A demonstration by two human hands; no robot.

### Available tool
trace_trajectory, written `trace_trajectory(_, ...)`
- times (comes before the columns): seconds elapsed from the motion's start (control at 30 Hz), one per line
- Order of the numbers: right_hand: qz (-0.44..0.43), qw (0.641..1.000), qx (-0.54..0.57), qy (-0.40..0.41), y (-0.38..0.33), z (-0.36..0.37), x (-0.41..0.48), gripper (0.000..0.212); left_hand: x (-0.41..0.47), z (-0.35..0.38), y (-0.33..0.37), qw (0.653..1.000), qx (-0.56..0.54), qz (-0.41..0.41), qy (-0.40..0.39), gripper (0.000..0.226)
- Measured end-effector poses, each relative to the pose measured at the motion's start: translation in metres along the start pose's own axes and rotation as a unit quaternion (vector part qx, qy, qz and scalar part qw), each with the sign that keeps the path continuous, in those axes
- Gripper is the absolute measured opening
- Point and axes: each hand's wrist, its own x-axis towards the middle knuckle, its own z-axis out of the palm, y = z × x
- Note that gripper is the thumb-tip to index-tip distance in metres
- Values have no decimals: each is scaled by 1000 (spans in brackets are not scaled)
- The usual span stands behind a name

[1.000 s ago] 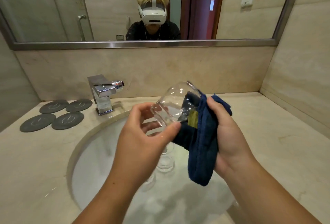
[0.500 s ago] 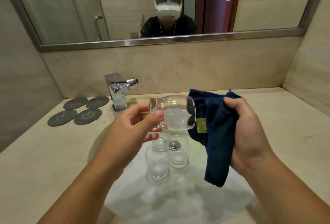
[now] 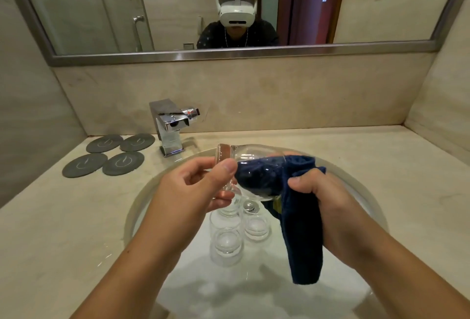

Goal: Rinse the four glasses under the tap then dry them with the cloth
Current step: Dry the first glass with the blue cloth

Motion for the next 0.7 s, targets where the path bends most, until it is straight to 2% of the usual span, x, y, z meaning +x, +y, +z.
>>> trace_trajectory(0.13,-62,996,63,19,-2,9,2,37,-1,1,-2,999,-32,-19,-3,60)
trace_trajectory(0.27,-133,988,6,76,-5,15,-2,20,-4,4,2,997,-68,-41,-14,31)
trace_trajectory(0.43,-237,953,-118,145,-14,23,-11,39,-4,5,4,995,-87,-51,7,32)
trace_trajectory(0.53,-255,950,-151,101,-18,25,-16,63,-3,4,2,994,-87,-62,17,40)
trace_trajectory(0.7,-213,957,-198,17,-22,24,-20,66,-4,2,-1,997,-55,-55,-24,55)
